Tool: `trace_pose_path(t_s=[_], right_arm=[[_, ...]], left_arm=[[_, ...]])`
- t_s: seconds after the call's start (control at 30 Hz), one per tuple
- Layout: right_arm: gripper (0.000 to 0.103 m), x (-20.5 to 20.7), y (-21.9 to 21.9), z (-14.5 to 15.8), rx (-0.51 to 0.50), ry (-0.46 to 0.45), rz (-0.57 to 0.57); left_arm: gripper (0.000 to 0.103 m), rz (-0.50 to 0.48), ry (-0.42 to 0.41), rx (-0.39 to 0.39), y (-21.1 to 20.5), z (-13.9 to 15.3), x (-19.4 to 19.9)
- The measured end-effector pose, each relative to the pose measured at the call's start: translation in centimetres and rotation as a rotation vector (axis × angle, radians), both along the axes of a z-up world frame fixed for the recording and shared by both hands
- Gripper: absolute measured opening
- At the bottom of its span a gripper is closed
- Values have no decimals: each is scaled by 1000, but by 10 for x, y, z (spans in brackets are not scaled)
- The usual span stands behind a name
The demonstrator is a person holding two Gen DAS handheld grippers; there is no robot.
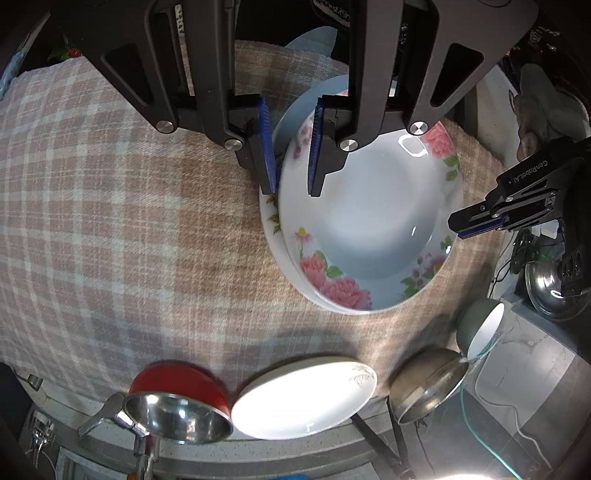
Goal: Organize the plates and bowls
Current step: 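Open both grippers and raise them off the plate stack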
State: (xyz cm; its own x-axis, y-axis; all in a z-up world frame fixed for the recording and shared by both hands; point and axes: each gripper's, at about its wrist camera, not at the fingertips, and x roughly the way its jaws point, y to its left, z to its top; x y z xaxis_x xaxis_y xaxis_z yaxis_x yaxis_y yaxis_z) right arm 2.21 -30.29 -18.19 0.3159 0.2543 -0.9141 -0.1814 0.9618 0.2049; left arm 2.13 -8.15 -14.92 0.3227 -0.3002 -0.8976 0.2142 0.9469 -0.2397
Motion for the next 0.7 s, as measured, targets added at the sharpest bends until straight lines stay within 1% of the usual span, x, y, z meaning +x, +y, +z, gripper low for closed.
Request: trace_pose_path(t_s=[0.1,0.17,0.23,0.27,0.4,0.5,0.6,0.7], right_arm=[[18,2,-5,11,-11,-37,-9],[21,5,-10,18,-3,-59,-22],[31,9,-16,25,1,-86,-36],[32,11,-20,29,8,-105,-46],[32,21,-30,42,22,-155,-59],[32,29,-32,50,29,-197,-41],[32,41,-32,58,30,-216,-28],[32,56,-32,68,33,-228,-3]], left_arm=[[13,17,-3,-31,7,6,2],[13,27,-9,-49,11,11,5],[15,38,-22,-64,15,17,10],[15,45,-28,-73,17,20,13],[15,75,-50,-99,22,28,27],[15,89,-87,-75,20,35,38],[15,94,-99,-100,17,40,48],[15,95,-110,-99,10,43,57]])
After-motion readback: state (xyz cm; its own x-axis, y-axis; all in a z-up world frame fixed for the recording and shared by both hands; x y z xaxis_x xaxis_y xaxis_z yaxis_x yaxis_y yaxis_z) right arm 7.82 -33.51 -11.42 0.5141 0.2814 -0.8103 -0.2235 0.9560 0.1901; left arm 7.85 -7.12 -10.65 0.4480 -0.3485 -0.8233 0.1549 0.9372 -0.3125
